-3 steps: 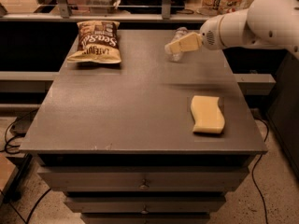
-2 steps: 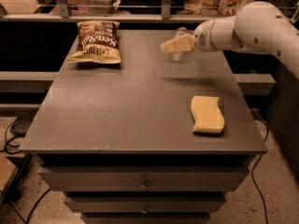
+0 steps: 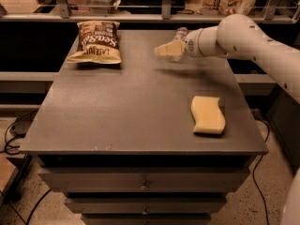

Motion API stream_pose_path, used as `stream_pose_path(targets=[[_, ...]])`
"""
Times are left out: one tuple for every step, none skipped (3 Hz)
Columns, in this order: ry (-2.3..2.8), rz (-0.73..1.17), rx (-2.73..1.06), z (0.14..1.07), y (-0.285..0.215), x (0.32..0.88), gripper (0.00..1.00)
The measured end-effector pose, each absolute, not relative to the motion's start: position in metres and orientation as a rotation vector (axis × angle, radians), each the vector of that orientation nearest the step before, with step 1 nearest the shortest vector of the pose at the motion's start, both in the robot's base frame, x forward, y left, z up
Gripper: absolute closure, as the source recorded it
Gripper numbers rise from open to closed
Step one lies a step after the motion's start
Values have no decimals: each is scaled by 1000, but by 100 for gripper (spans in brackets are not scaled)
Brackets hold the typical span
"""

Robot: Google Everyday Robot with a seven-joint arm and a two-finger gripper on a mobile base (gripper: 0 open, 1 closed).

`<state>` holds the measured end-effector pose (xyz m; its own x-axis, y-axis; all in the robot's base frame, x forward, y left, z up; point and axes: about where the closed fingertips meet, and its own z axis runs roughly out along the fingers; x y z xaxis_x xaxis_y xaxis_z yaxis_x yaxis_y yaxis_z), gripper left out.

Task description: Move water bottle near brown chip bag

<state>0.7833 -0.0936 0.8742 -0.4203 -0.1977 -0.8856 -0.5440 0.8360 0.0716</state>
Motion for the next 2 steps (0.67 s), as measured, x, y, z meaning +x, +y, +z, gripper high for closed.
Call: stream_pose_path(targets=[[2027, 448, -530, 860, -82, 795, 0], [2046, 443, -485, 850, -83, 807, 17]])
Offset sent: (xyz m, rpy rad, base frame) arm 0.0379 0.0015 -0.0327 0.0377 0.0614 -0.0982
